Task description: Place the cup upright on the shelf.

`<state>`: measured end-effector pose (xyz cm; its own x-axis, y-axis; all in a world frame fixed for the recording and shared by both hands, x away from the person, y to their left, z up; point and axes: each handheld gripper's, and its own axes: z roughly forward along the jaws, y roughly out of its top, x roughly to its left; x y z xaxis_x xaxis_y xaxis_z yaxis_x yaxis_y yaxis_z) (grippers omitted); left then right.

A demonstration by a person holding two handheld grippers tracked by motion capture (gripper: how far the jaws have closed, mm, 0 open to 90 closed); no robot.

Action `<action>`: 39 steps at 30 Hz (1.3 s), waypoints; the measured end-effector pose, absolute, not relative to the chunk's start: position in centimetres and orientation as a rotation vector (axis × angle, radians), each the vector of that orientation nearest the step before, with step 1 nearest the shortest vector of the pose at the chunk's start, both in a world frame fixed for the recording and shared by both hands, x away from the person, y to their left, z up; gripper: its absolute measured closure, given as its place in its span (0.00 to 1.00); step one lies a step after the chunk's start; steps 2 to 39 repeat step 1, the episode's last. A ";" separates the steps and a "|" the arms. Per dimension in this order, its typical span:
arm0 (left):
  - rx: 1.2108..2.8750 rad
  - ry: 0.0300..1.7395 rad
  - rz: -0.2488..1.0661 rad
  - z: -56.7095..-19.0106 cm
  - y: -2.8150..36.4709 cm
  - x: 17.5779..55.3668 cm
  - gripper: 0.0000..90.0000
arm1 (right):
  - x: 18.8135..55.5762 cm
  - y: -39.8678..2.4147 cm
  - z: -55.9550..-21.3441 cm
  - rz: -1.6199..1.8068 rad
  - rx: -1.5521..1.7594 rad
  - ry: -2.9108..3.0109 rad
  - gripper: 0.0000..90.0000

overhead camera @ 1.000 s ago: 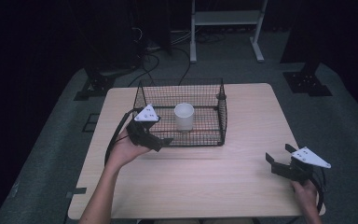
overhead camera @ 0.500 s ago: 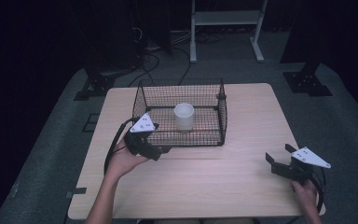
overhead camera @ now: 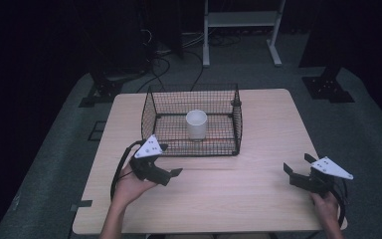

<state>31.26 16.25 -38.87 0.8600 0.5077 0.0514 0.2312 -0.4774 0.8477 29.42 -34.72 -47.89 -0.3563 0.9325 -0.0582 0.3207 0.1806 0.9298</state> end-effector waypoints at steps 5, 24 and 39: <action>2.084 0.540 0.376 -39.1 16.3 30.8 0.08 | 29.4 -34.7 -47.9 1.174 1.184 1.794 0.15; 2.084 0.540 0.376 -39.1 16.3 30.8 0.08 | 29.4 -34.7 -47.9 1.174 1.184 1.794 0.15; 2.084 0.540 0.376 -39.1 16.3 30.8 0.08 | 29.4 -34.7 -47.9 1.174 1.184 1.794 0.15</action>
